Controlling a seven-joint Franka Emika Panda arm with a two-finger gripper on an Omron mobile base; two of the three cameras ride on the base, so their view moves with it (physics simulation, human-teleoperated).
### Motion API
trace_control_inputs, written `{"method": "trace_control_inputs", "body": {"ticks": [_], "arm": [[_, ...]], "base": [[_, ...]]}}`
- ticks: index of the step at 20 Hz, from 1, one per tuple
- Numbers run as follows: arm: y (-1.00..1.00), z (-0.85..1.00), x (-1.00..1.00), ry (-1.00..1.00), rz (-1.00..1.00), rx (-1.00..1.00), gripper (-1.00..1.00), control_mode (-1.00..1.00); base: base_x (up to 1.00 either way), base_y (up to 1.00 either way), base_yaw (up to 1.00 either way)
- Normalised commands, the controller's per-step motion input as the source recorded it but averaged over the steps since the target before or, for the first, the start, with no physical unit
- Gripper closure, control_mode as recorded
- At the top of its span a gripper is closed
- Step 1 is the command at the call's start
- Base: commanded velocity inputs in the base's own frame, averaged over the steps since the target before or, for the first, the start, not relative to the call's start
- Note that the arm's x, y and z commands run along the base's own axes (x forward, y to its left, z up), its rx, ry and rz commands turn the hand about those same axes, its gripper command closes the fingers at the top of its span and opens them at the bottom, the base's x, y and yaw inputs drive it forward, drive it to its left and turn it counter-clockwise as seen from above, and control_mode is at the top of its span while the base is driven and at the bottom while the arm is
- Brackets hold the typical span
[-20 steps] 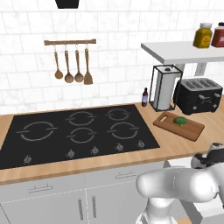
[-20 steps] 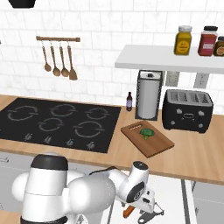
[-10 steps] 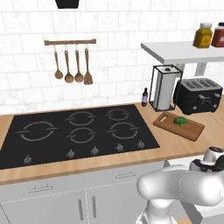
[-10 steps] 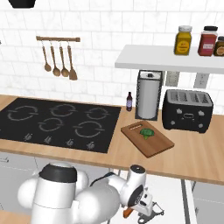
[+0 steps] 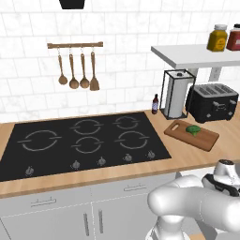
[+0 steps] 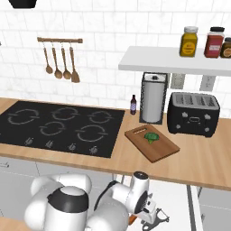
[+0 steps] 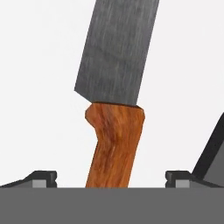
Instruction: Place the appropriate cutting tool for cutting the broccoli skin on the cutting board.
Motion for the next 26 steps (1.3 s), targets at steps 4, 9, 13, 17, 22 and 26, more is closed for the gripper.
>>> {"method": "trace_control_inputs", "body": {"ticks": [4,9,13,17,22,26], "arm": [[0.01,-0.26,0.02,0.04,0.00,0.00,1.00,-1.00],[0.02,-0.16,0.00,0.00,0.00,0.00,1.00,-1.00],[0.12,-0.04,-0.10,0.00,0.00,0.00,1.00,-1.00],[0.08,0.00,-0.25,-0.01,0.00,0.00,1.00,-1.00],[0.01,0.42,-0.35,-0.07,-0.06,0.01,1.00,-1.00],[0.00,0.97,-0.51,-0.08,-0.10,0.00,1.00,-1.00]], "base": [[0.00,0.00,0.00],[0.00,0.00,0.00],[0.00,0.00,0.00],[0.00,0.00,0.00],[0.00,0.00,0.00],[0.00,0.00,0.00]]}}
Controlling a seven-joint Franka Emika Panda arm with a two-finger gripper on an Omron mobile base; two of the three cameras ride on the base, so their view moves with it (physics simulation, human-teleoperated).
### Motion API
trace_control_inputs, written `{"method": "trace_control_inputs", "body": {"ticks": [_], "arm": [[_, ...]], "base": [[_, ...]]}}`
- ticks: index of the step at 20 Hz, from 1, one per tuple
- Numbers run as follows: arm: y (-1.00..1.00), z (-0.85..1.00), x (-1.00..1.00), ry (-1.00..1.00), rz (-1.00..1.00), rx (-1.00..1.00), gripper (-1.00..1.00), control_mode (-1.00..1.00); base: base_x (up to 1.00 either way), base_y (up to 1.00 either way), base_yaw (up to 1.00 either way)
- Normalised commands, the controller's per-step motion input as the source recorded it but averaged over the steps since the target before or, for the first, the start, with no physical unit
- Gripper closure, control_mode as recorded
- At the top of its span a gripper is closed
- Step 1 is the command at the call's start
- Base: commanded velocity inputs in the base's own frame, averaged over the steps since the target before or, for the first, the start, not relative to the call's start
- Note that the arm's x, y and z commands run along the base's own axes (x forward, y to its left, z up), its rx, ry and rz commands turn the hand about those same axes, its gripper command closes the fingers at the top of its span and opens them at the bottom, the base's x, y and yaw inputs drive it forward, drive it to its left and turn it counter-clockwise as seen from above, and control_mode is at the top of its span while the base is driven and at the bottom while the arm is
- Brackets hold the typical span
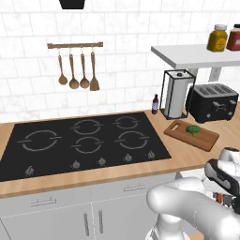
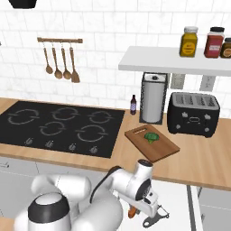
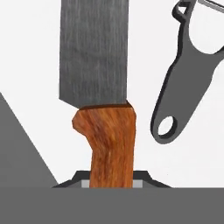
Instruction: Place the appropriate cutting tool for cutting the broccoli skin on the cutting board.
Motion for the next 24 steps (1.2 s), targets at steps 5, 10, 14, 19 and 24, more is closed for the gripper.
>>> {"method": "trace_control_inputs", "body": {"ticks": [5,10,14,19,24], "arm": [[0.00,1.00,-0.44,-0.04,-0.12,0.00,1.00,-1.00],[0.00,0.94,-0.12,-0.04,-0.15,0.00,1.00,-1.00],[0.00,0.73,0.39,-0.02,-0.18,0.00,1.00,-1.00],[-0.20,0.50,0.75,0.00,-0.13,0.04,1.00,-1.00],[-0.49,0.32,0.91,0.05,-0.09,0.12,1.00,-1.00]], "base": [[0.00,0.00,0.00],[0.00,0.00,0.00],[0.00,0.00,0.00],[0.00,0.00,0.00],[0.00,0.00,0.00]]}}
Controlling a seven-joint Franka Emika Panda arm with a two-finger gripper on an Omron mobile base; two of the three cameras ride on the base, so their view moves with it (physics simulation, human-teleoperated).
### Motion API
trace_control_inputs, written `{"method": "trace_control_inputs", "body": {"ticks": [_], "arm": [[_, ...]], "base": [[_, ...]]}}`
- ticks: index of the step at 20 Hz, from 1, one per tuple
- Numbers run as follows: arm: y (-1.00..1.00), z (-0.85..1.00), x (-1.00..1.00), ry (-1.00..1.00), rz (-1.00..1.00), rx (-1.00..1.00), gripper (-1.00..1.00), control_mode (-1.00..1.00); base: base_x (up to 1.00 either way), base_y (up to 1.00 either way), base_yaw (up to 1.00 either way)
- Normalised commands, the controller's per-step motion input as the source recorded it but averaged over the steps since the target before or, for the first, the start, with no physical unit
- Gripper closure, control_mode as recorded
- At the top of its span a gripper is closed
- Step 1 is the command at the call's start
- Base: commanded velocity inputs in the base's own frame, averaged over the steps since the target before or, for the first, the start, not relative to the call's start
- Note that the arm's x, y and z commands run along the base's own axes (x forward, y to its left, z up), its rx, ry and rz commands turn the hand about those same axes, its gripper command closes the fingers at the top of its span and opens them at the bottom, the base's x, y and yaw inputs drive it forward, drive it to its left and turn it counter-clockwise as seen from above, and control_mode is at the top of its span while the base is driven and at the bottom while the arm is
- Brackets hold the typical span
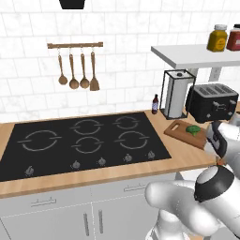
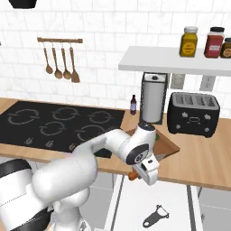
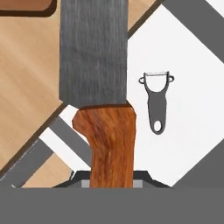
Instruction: Place the appropriate cutting tool for cutting the broccoli skin on the cutting board.
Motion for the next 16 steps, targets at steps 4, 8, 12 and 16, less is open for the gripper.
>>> {"method": "trace_control_inputs", "body": {"ticks": [4,8,12,16], "arm": [[-0.43,0.23,0.97,0.09,-0.06,0.14,1.00,-1.00],[-0.30,0.09,0.97,0.11,-0.02,0.12,1.00,-1.00],[-0.19,-0.10,0.86,0.04,-0.01,0.01,1.00,-1.00],[-0.14,-0.32,0.72,0.00,0.00,0.00,1.00,-1.00]], "base": [[0.00,0.00,0.00],[0.00,0.00,0.00],[0.00,0.00,0.00],[0.00,0.00,0.00]]}}
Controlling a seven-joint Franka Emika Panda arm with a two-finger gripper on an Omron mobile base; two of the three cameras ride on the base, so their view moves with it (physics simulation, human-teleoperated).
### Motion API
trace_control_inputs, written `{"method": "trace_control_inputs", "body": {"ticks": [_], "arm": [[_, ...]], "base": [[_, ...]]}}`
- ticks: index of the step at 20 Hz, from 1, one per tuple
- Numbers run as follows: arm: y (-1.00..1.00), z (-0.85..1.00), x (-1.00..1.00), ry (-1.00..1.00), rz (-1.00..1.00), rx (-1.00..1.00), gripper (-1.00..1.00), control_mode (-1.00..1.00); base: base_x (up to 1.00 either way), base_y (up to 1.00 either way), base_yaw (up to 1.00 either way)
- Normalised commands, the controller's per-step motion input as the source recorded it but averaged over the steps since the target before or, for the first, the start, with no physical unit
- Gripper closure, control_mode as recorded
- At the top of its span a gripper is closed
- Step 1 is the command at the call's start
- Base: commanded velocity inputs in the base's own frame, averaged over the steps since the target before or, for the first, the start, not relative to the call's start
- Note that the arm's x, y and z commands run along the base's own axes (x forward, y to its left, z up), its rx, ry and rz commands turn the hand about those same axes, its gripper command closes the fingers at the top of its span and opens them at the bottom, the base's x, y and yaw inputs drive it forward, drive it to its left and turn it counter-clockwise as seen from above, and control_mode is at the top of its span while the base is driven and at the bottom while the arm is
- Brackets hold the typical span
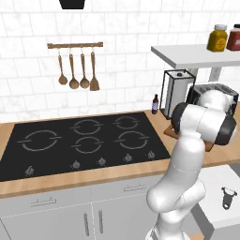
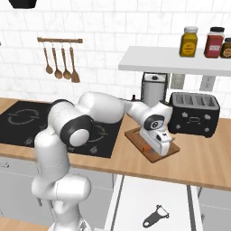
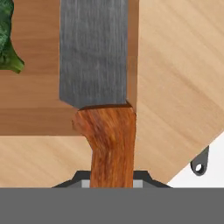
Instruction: Place the appropriate cutting tool for cutting the broccoli skin on the cutting board.
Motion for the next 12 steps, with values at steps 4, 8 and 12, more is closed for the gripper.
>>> {"method": "trace_control_inputs", "body": {"ticks": [4,8,12], "arm": [[-0.19,-0.27,0.71,0.01,0.00,0.00,1.00,-1.00],[-0.15,-0.45,0.53,0.02,-0.01,0.00,1.00,-1.00],[-0.03,-0.52,0.31,0.01,0.00,-0.01,1.00,-1.00]], "base": [[0.00,0.00,0.00],[0.00,0.00,0.00],[0.00,0.00,0.00]]}}
